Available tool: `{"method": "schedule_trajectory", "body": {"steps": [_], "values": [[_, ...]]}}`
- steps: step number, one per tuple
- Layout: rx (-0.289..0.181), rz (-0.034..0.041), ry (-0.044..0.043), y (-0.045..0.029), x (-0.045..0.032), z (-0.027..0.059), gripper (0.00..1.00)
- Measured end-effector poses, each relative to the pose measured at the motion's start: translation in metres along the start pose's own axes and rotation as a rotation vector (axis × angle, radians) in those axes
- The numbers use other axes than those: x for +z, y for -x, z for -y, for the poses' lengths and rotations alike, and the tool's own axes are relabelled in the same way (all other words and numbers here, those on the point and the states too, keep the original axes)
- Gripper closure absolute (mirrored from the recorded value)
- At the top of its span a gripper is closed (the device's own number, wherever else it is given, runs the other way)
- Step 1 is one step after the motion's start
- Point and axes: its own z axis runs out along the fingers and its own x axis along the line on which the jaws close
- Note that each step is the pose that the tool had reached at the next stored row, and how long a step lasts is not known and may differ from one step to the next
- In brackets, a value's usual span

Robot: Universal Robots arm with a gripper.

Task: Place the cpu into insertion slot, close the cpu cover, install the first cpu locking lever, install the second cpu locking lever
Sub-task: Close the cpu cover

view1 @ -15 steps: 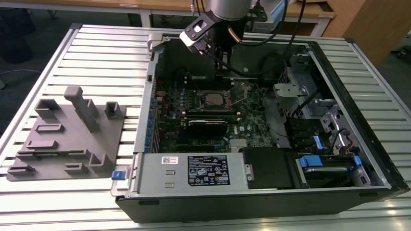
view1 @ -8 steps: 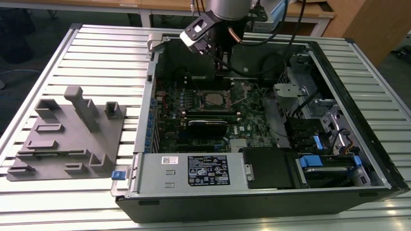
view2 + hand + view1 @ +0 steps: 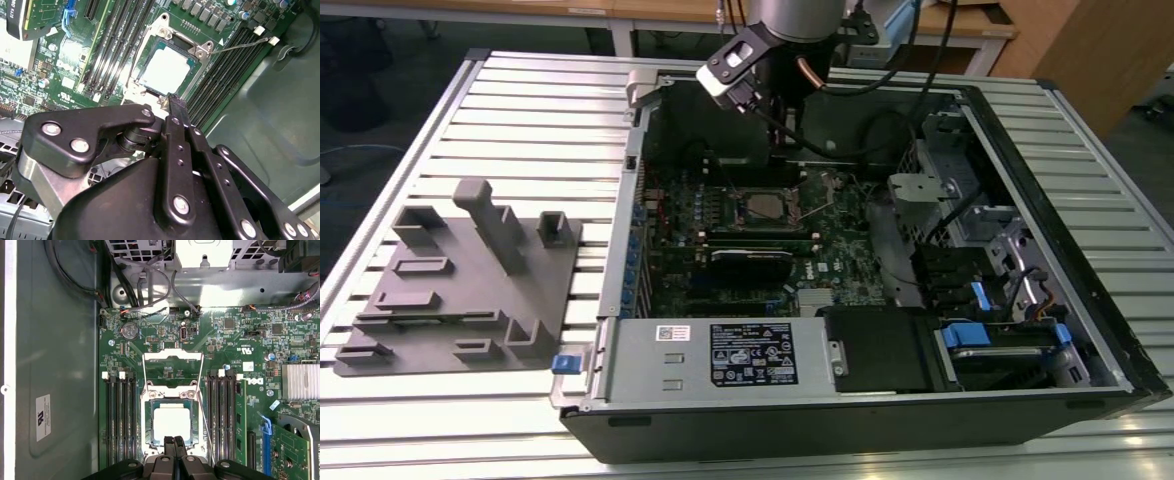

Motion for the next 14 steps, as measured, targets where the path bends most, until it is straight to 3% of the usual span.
{"method": "schedule_trajectory", "body": {"steps": [7,14], "values": [[0.000,0.0001,0.0000,-0.0001,0.0000,-0.0029,0.89],[0.000,0.0000,0.0000,-0.0004,0.0003,-0.0138,0.89]]}}
